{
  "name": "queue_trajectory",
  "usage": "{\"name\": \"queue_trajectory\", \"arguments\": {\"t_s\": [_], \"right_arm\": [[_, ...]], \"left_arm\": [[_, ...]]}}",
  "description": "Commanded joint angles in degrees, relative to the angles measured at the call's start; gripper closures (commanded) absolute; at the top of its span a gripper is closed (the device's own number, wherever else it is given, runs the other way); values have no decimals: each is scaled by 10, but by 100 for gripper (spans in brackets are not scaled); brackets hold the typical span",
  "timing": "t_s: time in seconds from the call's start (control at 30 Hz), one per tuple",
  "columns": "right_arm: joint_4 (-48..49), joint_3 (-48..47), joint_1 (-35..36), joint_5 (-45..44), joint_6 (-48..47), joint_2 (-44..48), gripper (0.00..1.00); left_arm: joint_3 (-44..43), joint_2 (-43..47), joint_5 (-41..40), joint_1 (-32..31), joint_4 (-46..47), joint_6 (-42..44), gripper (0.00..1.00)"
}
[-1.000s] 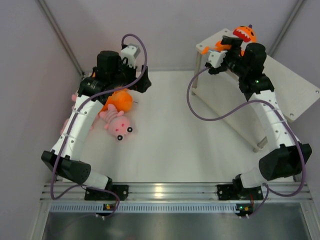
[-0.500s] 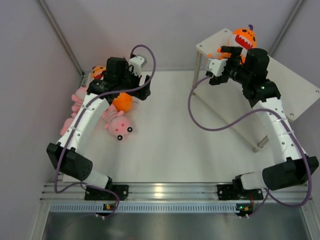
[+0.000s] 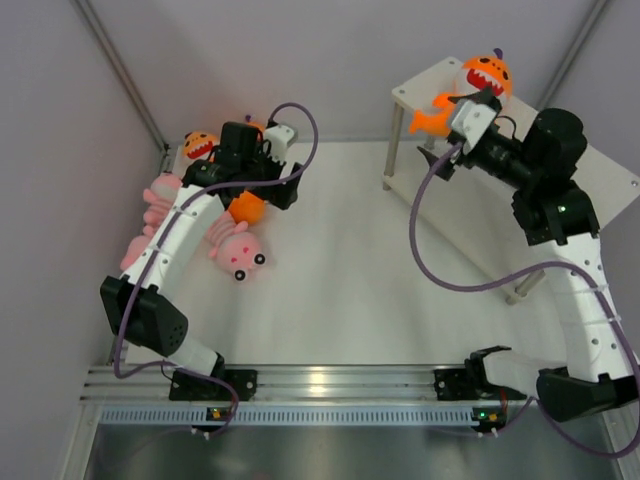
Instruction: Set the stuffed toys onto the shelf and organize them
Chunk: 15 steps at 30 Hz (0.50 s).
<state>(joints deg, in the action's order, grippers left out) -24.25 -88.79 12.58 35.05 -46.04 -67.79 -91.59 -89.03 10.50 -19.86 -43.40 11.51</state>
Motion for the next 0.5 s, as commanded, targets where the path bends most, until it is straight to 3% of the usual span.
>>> {"name": "queue_trajectory", "arguments": {"t_s": [0.0, 0.1, 0.17, 0.27, 0.47], "right_arm": [[116, -44, -10, -140, 343, -9, 1], [69, -107, -32, -316, 456, -51, 6], [79, -90, -53, -368, 549, -54, 6], [109, -49, -97, -354, 654, -51, 7], [133, -16, -112, -329, 736, -63, 10]], "left_arm": [[1, 11, 14, 4, 12, 9, 2], [6, 18, 16, 4, 13, 10, 2], [10, 23, 15, 4, 12, 11, 2], [19, 34, 17, 4, 12, 15, 2], [32, 47, 19, 5, 13, 20, 2]]}}
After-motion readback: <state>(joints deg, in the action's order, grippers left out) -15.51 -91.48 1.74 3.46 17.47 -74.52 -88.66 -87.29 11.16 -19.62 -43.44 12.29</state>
